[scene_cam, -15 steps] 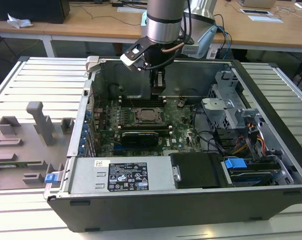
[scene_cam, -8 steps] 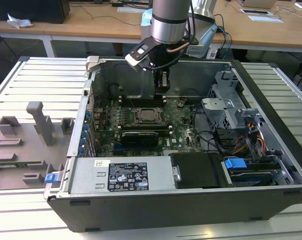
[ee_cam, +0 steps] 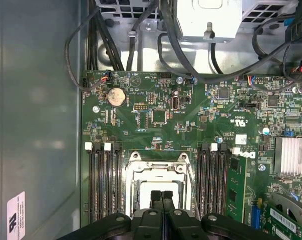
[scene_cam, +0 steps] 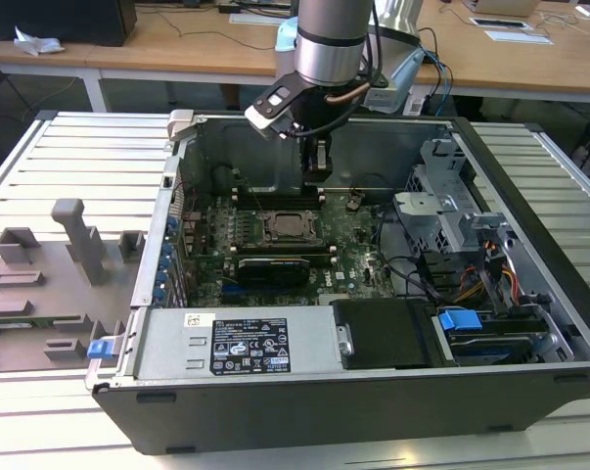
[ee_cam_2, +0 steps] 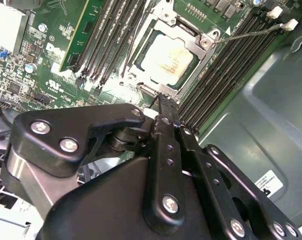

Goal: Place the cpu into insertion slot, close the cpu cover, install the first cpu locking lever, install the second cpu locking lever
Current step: 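Install the first cpu locking lever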

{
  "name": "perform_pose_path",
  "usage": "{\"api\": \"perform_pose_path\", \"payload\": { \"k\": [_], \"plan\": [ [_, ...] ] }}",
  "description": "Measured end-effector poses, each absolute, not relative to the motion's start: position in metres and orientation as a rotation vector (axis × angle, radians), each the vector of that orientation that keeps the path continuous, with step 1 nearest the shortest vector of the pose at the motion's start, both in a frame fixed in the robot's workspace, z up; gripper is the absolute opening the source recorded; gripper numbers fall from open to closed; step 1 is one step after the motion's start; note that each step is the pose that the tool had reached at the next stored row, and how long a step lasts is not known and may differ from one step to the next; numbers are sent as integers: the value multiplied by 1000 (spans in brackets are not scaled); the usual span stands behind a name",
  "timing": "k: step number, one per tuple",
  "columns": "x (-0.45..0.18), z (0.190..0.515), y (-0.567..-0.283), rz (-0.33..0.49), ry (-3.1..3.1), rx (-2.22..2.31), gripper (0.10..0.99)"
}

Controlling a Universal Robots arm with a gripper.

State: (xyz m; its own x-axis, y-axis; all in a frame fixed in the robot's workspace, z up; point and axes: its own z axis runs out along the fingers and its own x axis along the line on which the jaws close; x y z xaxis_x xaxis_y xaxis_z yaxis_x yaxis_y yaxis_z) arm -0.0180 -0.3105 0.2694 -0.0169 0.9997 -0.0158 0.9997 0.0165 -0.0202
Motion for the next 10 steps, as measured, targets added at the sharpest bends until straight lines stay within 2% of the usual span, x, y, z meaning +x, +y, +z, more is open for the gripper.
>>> {"api": "perform_pose_path", "payload": {
  "k": [10],
  "plan": [
    [-18,269,-311,40,-2490,-1915,106]
  ]
}}
